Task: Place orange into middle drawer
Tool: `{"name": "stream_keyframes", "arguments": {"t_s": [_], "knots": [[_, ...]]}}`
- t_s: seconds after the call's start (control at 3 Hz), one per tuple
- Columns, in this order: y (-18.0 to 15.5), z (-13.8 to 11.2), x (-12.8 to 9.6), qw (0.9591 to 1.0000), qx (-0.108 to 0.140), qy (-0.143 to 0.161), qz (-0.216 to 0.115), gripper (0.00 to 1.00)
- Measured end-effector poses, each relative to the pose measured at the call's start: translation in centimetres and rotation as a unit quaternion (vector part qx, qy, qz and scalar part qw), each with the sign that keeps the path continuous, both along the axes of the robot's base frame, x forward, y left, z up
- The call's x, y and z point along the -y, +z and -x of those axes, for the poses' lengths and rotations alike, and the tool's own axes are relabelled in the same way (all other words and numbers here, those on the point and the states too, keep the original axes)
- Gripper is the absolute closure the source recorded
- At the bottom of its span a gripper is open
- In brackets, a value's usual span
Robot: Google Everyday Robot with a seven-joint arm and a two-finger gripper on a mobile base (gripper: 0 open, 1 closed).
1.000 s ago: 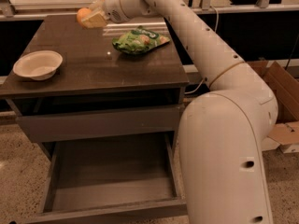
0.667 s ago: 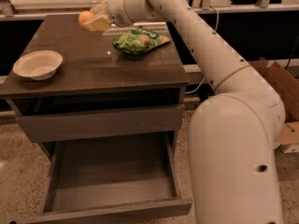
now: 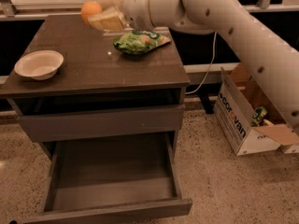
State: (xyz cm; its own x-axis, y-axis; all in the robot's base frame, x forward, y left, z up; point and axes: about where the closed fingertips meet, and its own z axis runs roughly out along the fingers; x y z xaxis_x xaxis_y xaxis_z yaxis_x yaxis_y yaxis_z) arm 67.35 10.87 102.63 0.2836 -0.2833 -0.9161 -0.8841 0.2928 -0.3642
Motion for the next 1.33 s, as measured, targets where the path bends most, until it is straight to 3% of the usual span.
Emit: {"name": "stream_keyframes", "arguments": {"t_s": [0.33,0.67,1.0,1.33], "knots": [[-7.8,3.8,3.7,0.9976,-0.063,-0.002,0.030,1.00],[-18.0,7.7,5.9,0.9878,-0.145,0.001,0.057,1.00],[-21.9,10.5,4.5,0.9813,-0.174,0.024,0.079,1.00],[-23.5,10.6,4.5,0.9802,-0.179,0.030,0.080,1.00]]}}
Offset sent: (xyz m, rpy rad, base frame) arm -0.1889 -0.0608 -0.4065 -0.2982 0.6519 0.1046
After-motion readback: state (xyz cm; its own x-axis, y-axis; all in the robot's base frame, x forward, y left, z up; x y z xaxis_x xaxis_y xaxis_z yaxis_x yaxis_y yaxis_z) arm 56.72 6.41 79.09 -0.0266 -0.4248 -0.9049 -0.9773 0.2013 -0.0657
